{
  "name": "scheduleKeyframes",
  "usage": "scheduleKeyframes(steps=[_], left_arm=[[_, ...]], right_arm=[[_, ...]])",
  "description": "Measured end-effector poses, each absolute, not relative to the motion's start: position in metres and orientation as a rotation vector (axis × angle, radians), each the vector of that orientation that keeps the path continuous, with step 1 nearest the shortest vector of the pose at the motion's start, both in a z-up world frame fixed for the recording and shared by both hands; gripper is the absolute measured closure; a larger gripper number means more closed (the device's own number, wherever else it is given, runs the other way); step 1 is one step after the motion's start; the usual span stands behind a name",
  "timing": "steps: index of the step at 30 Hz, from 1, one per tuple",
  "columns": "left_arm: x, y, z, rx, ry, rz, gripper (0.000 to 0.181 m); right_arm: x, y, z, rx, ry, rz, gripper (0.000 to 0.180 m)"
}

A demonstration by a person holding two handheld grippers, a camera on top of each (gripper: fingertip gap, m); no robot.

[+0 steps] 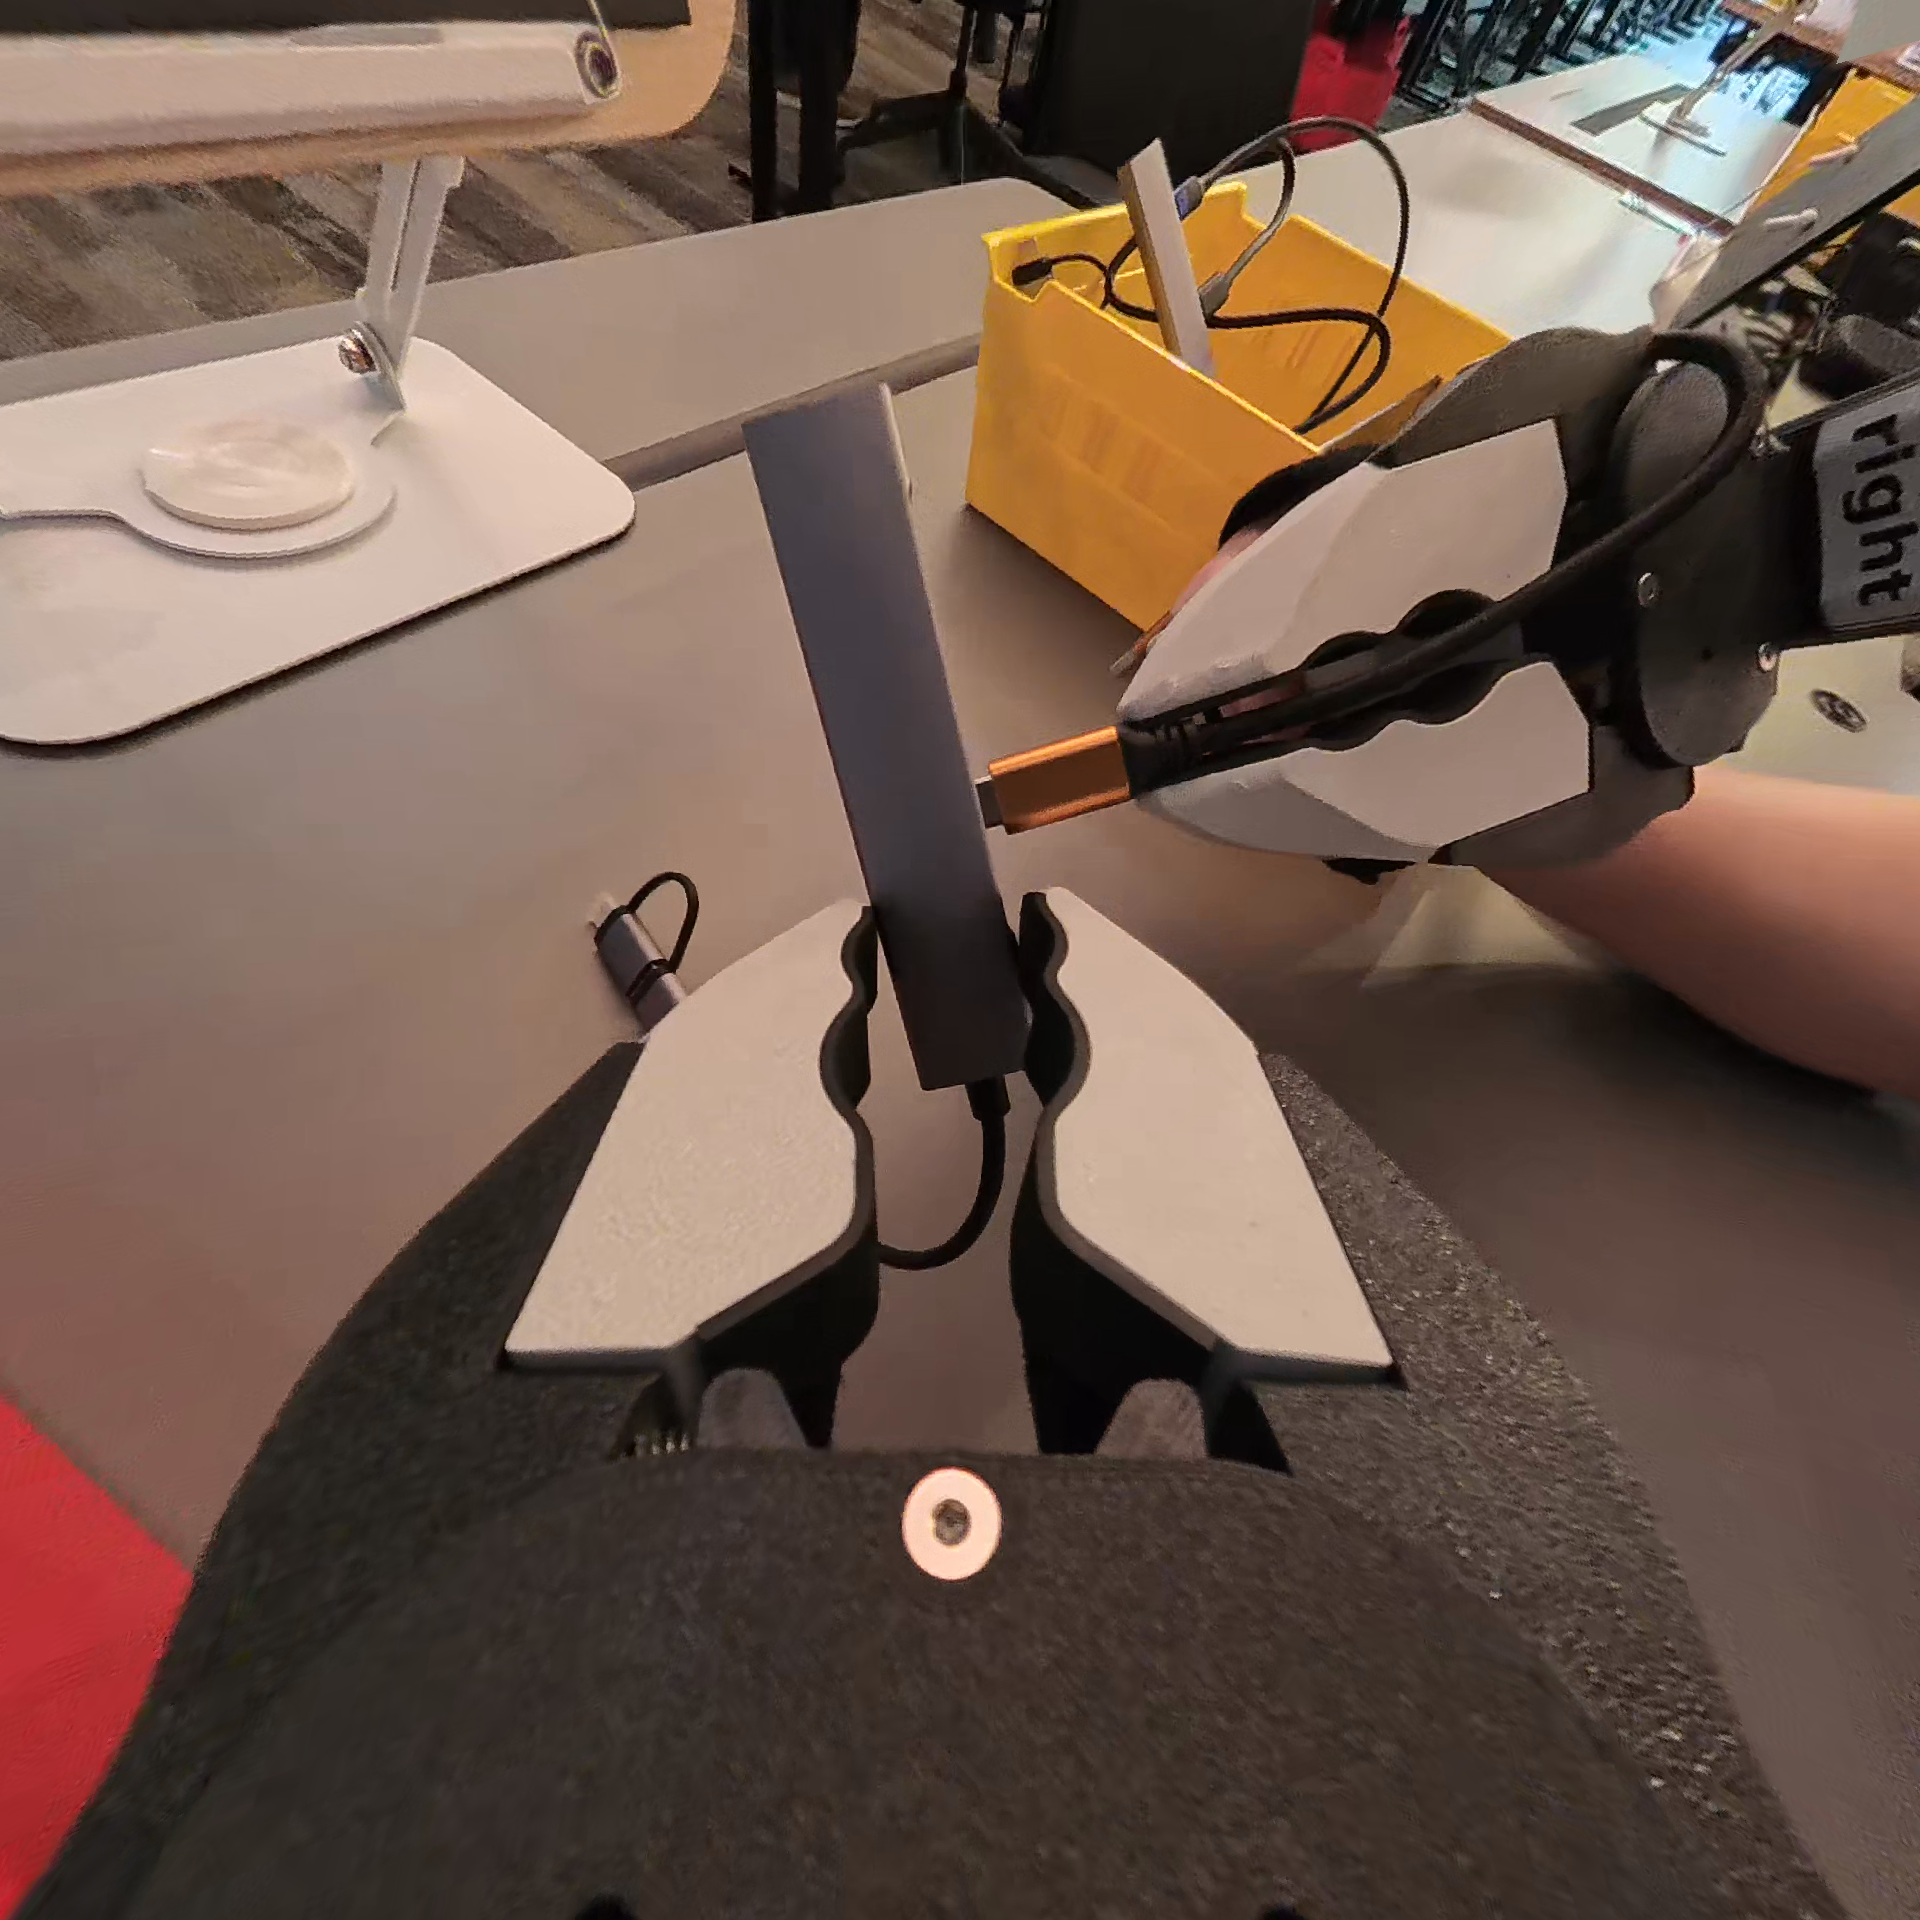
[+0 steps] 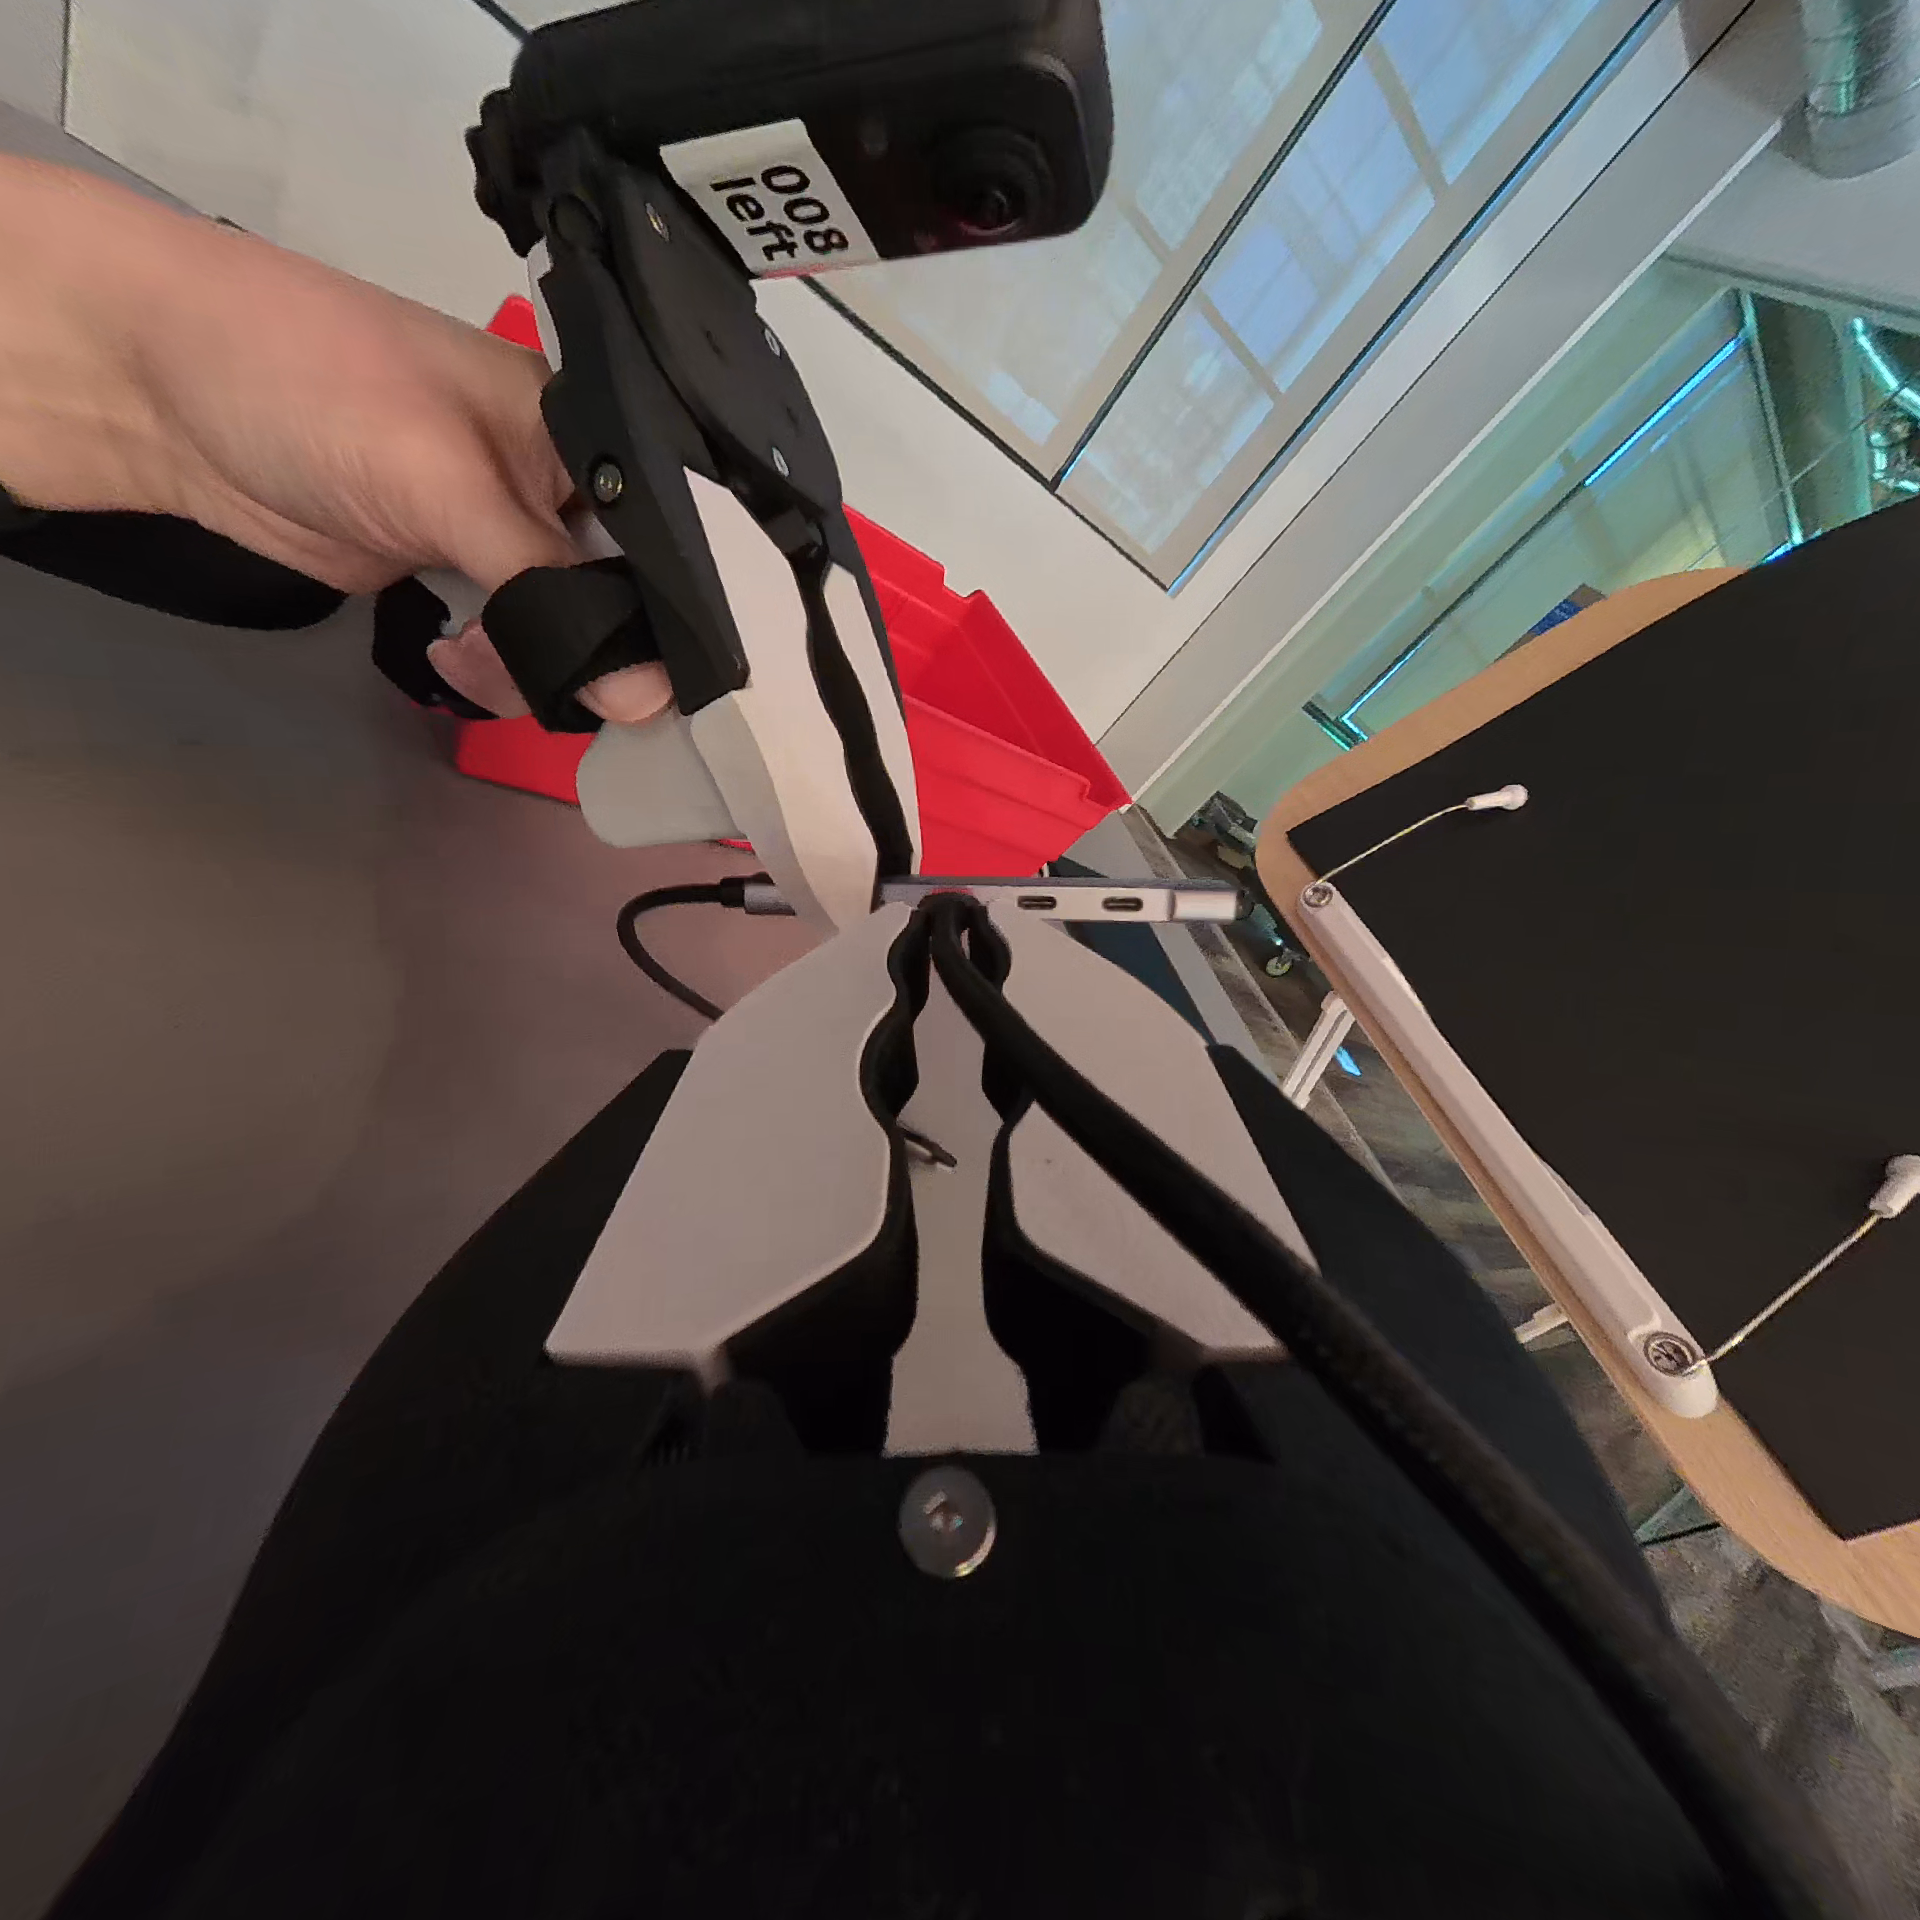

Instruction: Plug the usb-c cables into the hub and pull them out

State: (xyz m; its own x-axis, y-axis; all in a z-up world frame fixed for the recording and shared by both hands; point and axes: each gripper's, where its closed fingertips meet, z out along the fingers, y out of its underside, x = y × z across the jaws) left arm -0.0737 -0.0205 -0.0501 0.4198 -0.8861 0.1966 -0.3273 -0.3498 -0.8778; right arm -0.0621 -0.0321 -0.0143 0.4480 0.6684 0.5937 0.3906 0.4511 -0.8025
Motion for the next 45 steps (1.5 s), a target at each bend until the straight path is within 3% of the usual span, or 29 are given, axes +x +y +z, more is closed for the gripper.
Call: scheduleKeyframes(steps=[45], left_arm=[[-0.075, -0.02, -0.064, -1.965, 1.069, -0.791, 0.154]], right_arm=[[-0.059, -0.026, -0.035, -1.225, -1.202, 0.277, 0.172]])
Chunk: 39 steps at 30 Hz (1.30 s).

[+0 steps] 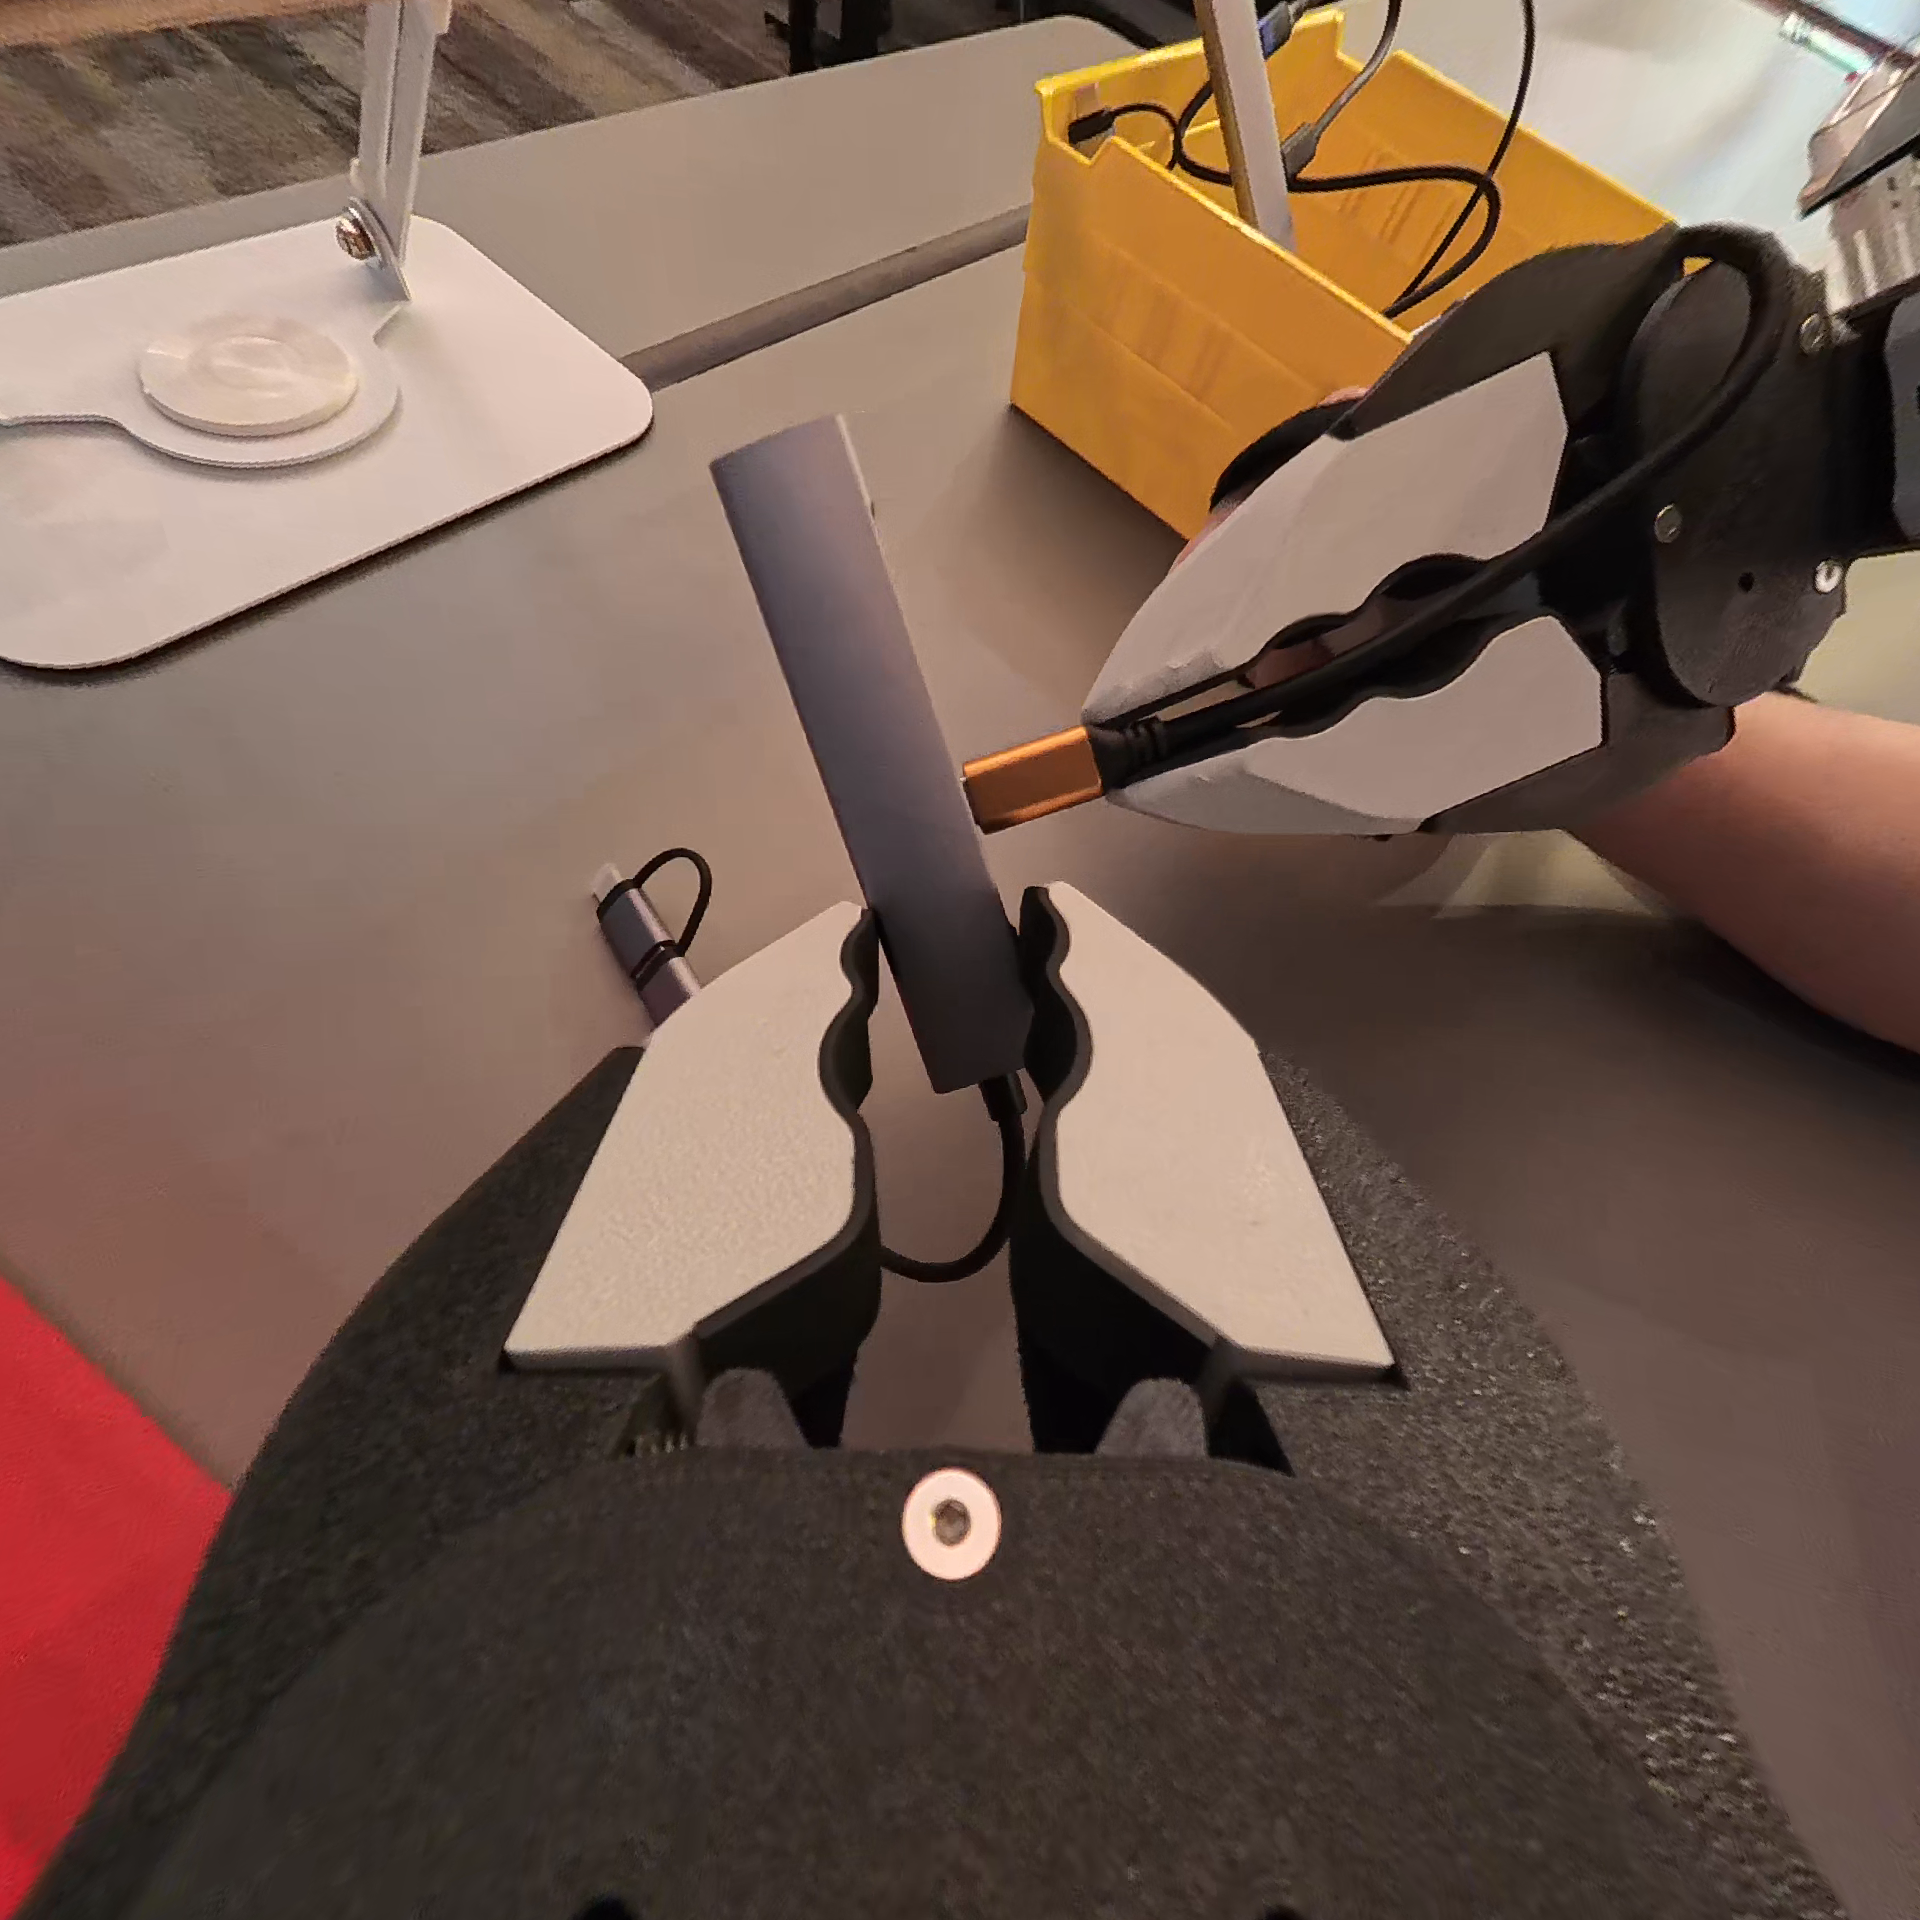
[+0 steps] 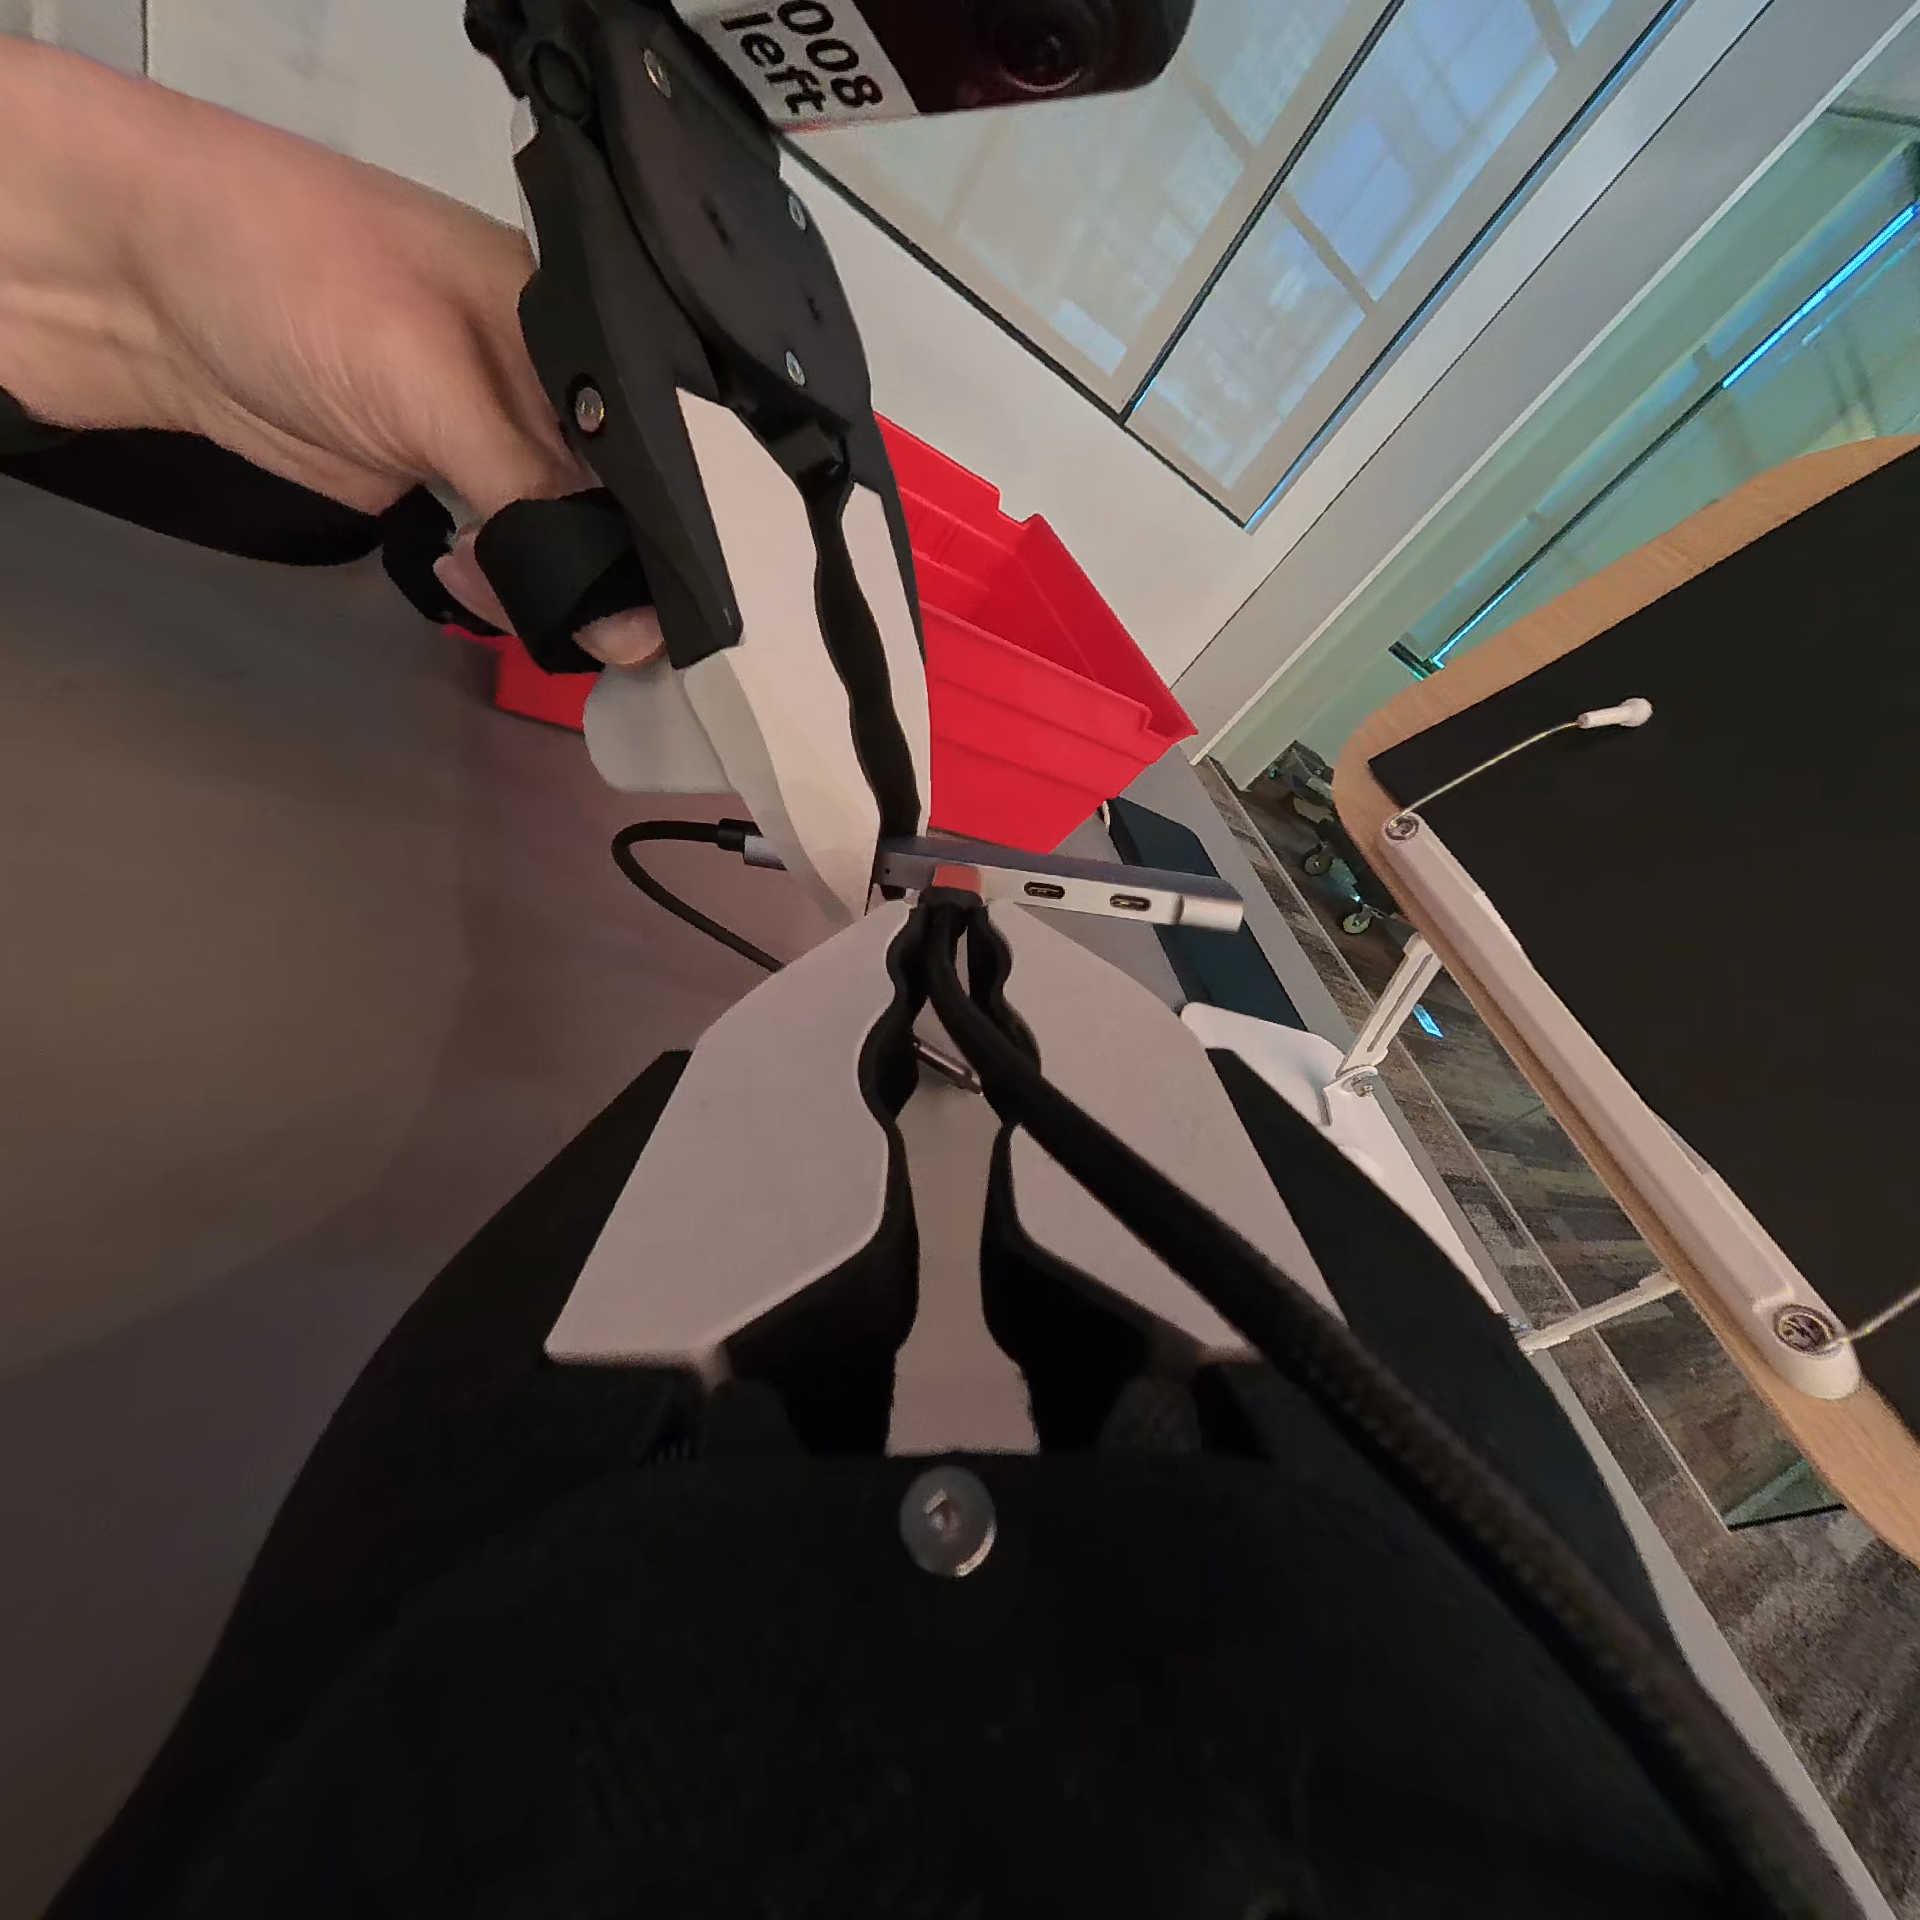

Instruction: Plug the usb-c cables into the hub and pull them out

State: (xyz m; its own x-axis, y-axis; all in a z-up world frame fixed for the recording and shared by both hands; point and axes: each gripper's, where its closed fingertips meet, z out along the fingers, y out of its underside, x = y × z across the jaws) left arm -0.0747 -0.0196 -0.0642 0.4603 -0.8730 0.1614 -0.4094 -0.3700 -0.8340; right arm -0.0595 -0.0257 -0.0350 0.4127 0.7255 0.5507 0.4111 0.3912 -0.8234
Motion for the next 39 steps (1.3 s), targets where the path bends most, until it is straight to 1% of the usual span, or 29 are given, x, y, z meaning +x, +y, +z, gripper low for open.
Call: scheduleKeyframes(steps=[8, 17, 23, 25, 27, 29, 32, 35, 36, 37, 39], left_arm=[[-0.076, -0.019, -0.064, -1.967, 1.083, -0.711, 0.154], [-0.074, -0.018, -0.063, -1.95, 1.077, -0.725, 0.154], [-0.075, -0.009, -0.026, -1.796, 0.901, -0.789, 0.157], [-0.081, -0.004, -0.021, -1.765, 0.882, -0.696, 0.156], [-0.088, 0.0, -0.015, -1.739, 0.853, -0.623, 0.156], [-0.095, 0.003, -0.007, -1.71, 0.812, -0.584, 0.156], [-0.11, 0.01, -0.001, -1.692, 0.765, -0.501, 0.156], [-0.118, 0.012, 0.002, -1.693, 0.722, -0.529, 0.157], [-0.117, 0.011, 0.003, -1.693, 0.724, -0.547, 0.157], [-0.116, 0.009, 0.004, -1.687, 0.731, -0.558, 0.157], [-0.115, 0.008, 0.004, -1.677, 0.759, -0.53, 0.157]], right_arm=[[-0.059, -0.025, -0.036, -1.234, -1.201, 0.274, 0.172], [-0.057, -0.025, -0.033, -1.221, -1.19, 0.275, 0.172], [-0.057, -0.022, -0.009, -1.161, -1.06, 0.197, 0.169], [-0.058, -0.019, -0.011, -1.203, -1.034, 0.203, 0.166], [-0.061, -0.016, -0.016, -1.259, -1.018, 0.231, 0.159], [-0.064, -0.011, -0.025, -1.334, -1.001, 0.259, 0.159], [-0.081, -0.018, -0.055, -1.471, -1.115, 0.398, 0.163], [-0.109, -0.061, -0.077, -1.459, -1.38, 0.689, 0.166], [-0.117, -0.086, -0.078, -1.386, -1.509, 0.794, 0.165], [-0.121, -0.101, -0.074, -1.311, -1.576, 0.811, 0.165], [-0.126, -0.11, -0.054, -1.216, -1.596, 0.718, 0.165]])
